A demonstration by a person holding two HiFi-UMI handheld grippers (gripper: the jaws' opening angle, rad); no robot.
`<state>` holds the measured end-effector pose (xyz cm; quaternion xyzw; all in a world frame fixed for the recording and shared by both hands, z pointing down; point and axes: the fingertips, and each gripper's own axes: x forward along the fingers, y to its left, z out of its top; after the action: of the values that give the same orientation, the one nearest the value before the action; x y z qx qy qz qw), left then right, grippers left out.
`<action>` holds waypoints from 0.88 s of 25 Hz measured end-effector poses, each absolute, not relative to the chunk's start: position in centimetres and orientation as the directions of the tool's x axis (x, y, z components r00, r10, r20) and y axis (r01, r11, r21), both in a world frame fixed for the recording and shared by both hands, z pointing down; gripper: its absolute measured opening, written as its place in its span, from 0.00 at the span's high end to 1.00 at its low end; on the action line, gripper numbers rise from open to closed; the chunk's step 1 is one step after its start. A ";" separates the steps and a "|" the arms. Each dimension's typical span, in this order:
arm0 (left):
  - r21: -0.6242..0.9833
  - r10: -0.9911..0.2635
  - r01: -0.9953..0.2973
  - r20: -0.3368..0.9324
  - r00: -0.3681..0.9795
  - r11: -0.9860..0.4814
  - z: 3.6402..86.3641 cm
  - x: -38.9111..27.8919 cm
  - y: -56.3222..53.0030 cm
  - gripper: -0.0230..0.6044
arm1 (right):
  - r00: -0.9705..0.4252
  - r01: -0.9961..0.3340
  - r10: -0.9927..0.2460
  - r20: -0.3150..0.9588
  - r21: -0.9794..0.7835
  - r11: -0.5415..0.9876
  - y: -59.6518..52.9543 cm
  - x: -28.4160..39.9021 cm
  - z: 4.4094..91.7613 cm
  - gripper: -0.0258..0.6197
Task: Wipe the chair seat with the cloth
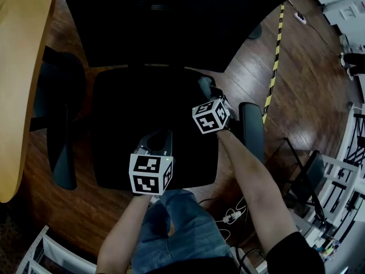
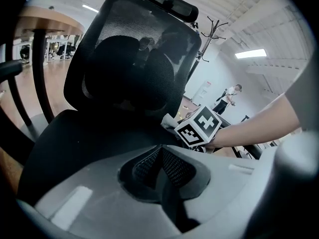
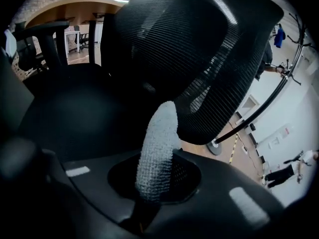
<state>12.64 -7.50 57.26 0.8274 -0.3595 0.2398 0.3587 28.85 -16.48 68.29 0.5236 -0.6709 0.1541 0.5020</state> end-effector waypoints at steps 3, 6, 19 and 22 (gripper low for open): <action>0.418 -0.419 -0.762 0.654 0.630 -0.494 57.0 12.5 -6.6 0.96 | 0.026 -0.850 -0.567 0.823 0.317 0.421 -15.4 27.6 67.5 0.94; 0.422 -0.414 -0.757 0.651 0.636 -0.500 57.2 12.4 -5.1 0.96 | 0.014 -0.859 -0.567 0.823 0.301 0.414 -13.2 26.9 67.7 0.94; 0.400 -0.377 -0.727 0.658 0.652 -0.558 57.7 10.2 2.5 0.96 | -0.031 -0.851 -0.610 0.792 0.299 0.432 -2.2 23.6 67.1 0.94; 0.395 -0.368 -0.717 0.658 0.657 -0.574 57.5 10.2 4.1 0.96 | -0.035 -0.843 -0.622 0.782 0.311 0.438 0.4 23.3 66.6 0.94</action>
<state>10.16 4.11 57.54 0.8472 -0.3201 0.2628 0.3326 23.33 0.38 66.60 0.5165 -0.7095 0.1190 0.4645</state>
